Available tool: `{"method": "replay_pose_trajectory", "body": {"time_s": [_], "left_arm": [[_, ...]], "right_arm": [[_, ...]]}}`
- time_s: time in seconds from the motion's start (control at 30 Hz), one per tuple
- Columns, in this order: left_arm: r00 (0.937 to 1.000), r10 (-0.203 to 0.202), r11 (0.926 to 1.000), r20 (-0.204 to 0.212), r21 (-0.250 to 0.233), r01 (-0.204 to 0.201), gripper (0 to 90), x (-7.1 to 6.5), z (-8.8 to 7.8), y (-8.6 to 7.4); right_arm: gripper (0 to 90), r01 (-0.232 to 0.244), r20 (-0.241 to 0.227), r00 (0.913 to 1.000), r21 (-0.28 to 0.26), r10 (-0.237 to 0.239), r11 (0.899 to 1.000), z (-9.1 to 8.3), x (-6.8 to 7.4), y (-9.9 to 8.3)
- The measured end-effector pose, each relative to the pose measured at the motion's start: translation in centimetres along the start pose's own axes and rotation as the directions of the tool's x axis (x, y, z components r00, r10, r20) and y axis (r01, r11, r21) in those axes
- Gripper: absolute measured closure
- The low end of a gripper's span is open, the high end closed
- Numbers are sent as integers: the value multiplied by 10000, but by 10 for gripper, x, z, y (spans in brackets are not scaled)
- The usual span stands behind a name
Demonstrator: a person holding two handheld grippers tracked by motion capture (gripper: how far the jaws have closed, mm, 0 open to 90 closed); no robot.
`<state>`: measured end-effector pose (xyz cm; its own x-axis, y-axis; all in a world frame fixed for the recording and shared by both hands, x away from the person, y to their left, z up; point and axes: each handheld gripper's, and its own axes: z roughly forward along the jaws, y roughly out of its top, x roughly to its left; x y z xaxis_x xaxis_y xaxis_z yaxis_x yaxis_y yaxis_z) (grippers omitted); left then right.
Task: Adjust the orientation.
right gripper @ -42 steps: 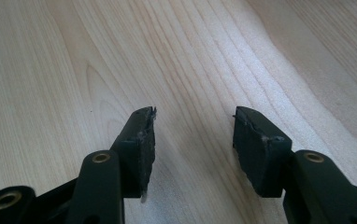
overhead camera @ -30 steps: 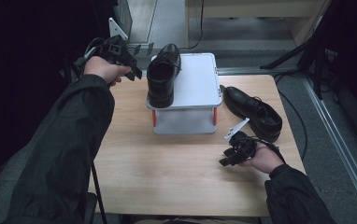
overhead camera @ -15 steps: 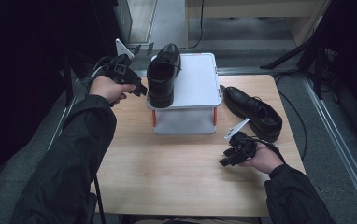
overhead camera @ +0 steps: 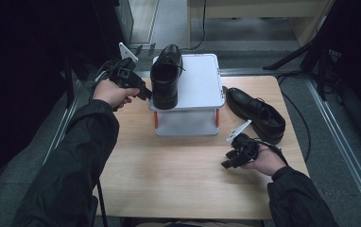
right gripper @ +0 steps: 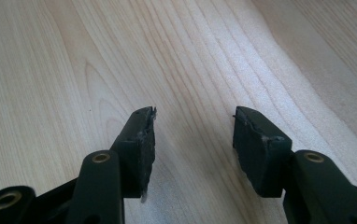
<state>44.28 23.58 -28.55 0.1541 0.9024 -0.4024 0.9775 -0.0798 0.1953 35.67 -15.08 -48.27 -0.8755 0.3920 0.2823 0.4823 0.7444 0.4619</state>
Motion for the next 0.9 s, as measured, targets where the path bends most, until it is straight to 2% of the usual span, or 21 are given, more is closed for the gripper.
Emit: {"method": "replay_pose_trajectory", "body": {"time_s": [0.13,0.23,0.3,0.47,0.5,0.6,0.67,0.7,0.73,0.9], "left_arm": [[10000,11,10000,73,-82,-10,706,1,1,-1],[9996,227,9996,147,-176,-224,701,-2,3,-2],[9997,177,9997,179,-162,-174,682,1,3,-2],[9997,245,9992,34,-314,-244,662,7,-2,-6],[9997,189,9990,174,-419,-181,660,13,-6,-10],[9999,100,9990,119,-443,-94,651,21,-8,-14],[9999,-66,9983,-128,-573,59,647,33,-8,-23],[9999,-66,9983,-128,-573,59,645,33,-8,-23],[9999,-72,9983,-140,-576,64,642,39,-6,-30],[9991,-47,9986,-433,-531,24,624,51,7,-48]], "right_arm": [[493,0,5,10000,-16,0,10000,0,0,0],[493,-28,6,10000,20,28,10000,1,0,0],[493,-24,25,10000,36,24,10000,1,0,0],[493,-20,1,10000,-15,20,10000,0,0,0],[493,-54,31,10000,-10,54,10000,0,-1,-1],[493,-86,30,10000,-6,87,10000,0,-2,-1],[493,-77,51,10000,-57,77,10000,0,-1,-1],[493,-77,51,10000,-57,77,10000,0,-1,-1],[493,-69,62,10000,-102,70,9999,-1,-1,-1],[493,-160,112,9998,-105,161,9998,-1,-2,-1]]}}
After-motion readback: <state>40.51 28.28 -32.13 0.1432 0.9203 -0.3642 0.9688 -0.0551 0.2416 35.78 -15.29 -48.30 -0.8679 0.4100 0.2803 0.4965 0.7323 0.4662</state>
